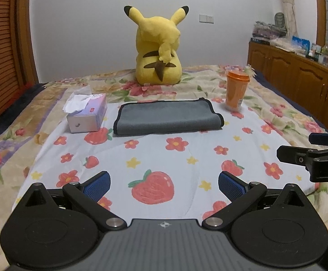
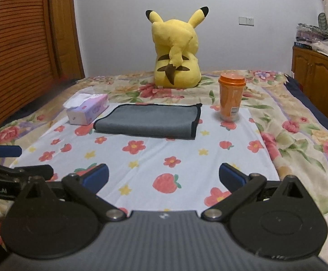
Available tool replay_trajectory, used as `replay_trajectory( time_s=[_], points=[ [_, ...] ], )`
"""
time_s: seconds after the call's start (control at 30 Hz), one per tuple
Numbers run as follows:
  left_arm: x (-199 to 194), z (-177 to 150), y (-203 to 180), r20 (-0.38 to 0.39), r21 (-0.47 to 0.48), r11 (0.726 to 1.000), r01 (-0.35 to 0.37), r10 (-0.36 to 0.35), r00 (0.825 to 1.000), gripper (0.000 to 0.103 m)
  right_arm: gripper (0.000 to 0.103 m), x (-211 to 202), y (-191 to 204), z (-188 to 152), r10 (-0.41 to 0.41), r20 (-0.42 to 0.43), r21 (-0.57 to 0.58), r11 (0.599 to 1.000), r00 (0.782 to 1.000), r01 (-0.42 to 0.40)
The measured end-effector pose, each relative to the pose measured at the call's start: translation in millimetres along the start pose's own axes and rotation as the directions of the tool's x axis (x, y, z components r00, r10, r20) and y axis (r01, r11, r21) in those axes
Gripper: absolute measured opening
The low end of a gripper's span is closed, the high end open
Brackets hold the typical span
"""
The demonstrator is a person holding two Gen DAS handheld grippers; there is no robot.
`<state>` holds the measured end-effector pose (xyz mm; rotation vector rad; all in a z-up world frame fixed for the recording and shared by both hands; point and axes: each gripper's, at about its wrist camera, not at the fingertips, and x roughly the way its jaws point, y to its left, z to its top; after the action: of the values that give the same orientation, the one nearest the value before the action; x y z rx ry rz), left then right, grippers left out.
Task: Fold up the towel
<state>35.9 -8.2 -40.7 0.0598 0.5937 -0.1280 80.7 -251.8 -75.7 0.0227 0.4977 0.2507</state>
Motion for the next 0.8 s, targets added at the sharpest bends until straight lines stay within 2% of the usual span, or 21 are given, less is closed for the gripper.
replay_trajectory(
  time_s=[0.8],
  points=[
    [-25.4,2.3,4.7,0.132,-0.002,0.999,-0.033,0.033,0.991,0.103,0.103,-17.9,-3.6,2.5,-0.031,0.109,0.011,0.999,0.994,0.030]
  ],
)
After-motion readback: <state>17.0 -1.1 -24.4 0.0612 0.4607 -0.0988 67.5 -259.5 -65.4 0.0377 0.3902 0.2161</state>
